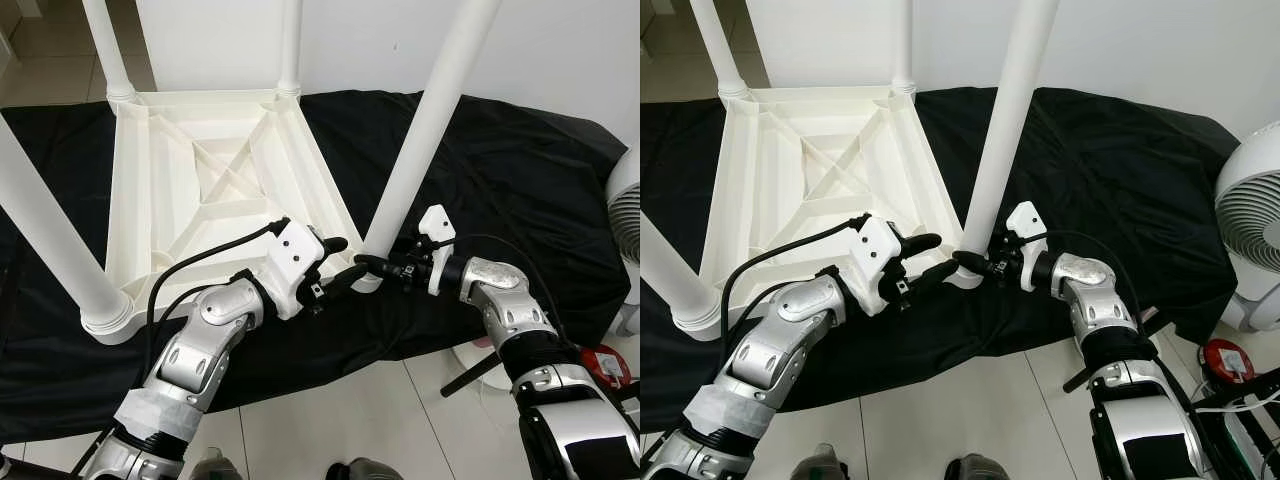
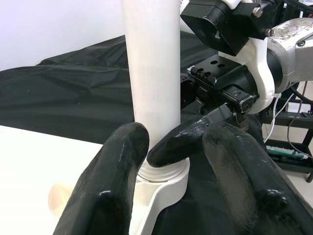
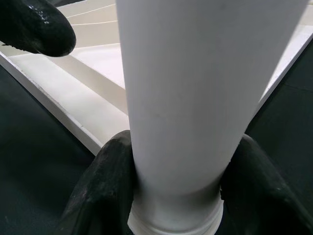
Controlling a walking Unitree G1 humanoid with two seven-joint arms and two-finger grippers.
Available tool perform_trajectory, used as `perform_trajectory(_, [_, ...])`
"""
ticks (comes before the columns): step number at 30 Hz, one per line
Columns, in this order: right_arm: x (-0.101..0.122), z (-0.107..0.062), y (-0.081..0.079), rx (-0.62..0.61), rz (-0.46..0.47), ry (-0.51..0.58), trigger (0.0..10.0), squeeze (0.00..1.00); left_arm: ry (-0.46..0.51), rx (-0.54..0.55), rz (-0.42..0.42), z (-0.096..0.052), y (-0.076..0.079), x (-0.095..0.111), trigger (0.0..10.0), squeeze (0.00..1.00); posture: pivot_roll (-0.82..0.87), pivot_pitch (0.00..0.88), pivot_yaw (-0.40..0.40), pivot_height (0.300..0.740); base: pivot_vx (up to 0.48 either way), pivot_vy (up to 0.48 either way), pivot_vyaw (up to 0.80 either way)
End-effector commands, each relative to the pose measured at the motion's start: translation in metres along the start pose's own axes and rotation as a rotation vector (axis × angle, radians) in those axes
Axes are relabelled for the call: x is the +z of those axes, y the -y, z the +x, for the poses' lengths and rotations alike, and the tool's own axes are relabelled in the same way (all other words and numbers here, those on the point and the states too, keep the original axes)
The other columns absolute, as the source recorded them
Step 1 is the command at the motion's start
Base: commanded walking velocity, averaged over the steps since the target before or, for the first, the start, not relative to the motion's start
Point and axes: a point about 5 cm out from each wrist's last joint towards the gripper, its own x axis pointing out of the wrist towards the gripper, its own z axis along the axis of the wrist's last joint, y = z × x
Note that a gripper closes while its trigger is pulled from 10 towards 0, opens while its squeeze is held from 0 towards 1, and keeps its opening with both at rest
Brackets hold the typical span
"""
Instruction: Building children table
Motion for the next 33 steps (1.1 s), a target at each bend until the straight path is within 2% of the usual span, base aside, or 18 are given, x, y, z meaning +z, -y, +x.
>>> perform_trajectory(1, [-0.012,0.002,-0.008,0.034,0.007,-0.051,0.0,0.00,0.002,-0.007,-0.006,0.002,-0.001,0.001,10.0,0.00,0.08,0.000,-0.072,0.740,0.000,0.000,0.00])
perform_trajectory(5, [-0.010,0.004,-0.010,-0.005,-0.038,-0.064,0.0,0.00,0.005,-0.016,-0.007,0.002,0.000,0.002,10.0,0.00,0.08,0.000,-0.071,0.740,0.000,0.000,0.00])
perform_trajectory(6, [-0.009,0.008,-0.008,-0.072,-0.054,-0.075,10.0,0.00,0.006,-0.021,-0.006,0.002,0.000,0.002,10.0,0.00,0.08,0.000,-0.071,0.740,0.000,0.000,0.00])
perform_trajectory(9, [-0.008,0.011,-0.007,-0.121,-0.063,-0.081,10.0,0.00,0.007,-0.024,-0.005,0.002,0.000,0.002,10.0,0.00,0.08,0.000,-0.071,0.740,0.000,0.000,0.00])
perform_trajectory(10, [-0.005,0.017,-0.009,-0.167,-0.047,-0.060,10.0,0.00,0.007,-0.024,-0.006,0.002,-0.001,0.002,10.0,0.00,0.07,0.000,-0.071,0.740,0.000,0.000,0.00])
perform_trajectory(12, [0.000,0.028,-0.018,-0.209,-0.021,-0.022,10.0,0.00,0.016,-0.023,-0.013,0.004,-0.002,0.003,10.0,0.00,0.07,0.000,-0.073,0.740,0.000,0.000,0.00])
perform_trajectory(20, [0.004,0.053,-0.043,-0.309,-0.007,-0.021,10.0,0.00,0.037,-0.023,-0.035,0.006,-0.001,0.005,10.0,0.00,0.06,0.000,-0.074,0.740,0.000,0.000,0.00])
perform_trajectory(22, [0.007,0.061,-0.050,-0.418,0.008,-0.025,10.0,0.00,0.040,-0.025,-0.037,0.006,-0.001,0.006,10.0,0.00,0.06,0.000,-0.074,0.740,0.000,0.000,0.00])
perform_trajectory(23, [0.007,0.061,-0.050,-0.418,0.008,-0.025,10.0,0.00,0.040,-0.025,-0.037,0.006,-0.001,0.006,10.0,0.00,0.06,0.000,-0.074,0.740,0.000,0.000,0.00])
perform_trajectory(24, [0.007,0.063,-0.052,-0.498,0.021,-0.025,10.0,0.00,0.041,-0.025,-0.038,0.006,-0.002,0.006,10.0,0.00,0.06,0.000,-0.073,0.740,0.000,0.000,0.00])
perform_trajectory(25, [0.007,0.063,-0.052,-0.498,0.021,-0.025,10.0,0.00,0.041,-0.025,-0.038,0.006,-0.002,0.006,10.0,0.00,0.06,0.000,-0.073,0.740,0.000,0.000,0.00])
perform_trajectory(26, [0.008,0.063,-0.052,-0.580,0.035,-0.027,10.0,0.00,0.041,-0.025,-0.039,0.006,-0.002,0.006,10.0,0.00,0.06,0.000,-0.073,0.740,0.000,0.000,0.00])
perform_trajectory(28, [0.006,0.058,-0.049,-0.768,0.085,-0.030,10.0,0.00,0.040,-0.026,-0.039,0.006,-0.002,0.006,10.0,0.00,0.06,0.000,-0.073,0.740,0.000,0.000,0.00])
perform_trajectory(29, [0.006,0.055,-0.048,-0.822,0.093,-0.036,10.0,0.00,0.040,-0.026,-0.040,0.006,-0.002,0.006,10.0,0.00,0.06,0.000,-0.073,0.740,0.000,0.000,0.00])
perform_trajectory(33, [0.006,0.048,-0.044,-0.954,0.135,-0.026,10.0,0.00,0.041,-0.028,-0.041,0.005,-0.002,0.006,10.0,0.00,0.06,0.000,-0.073,0.740,0.000,0.000,0.00])
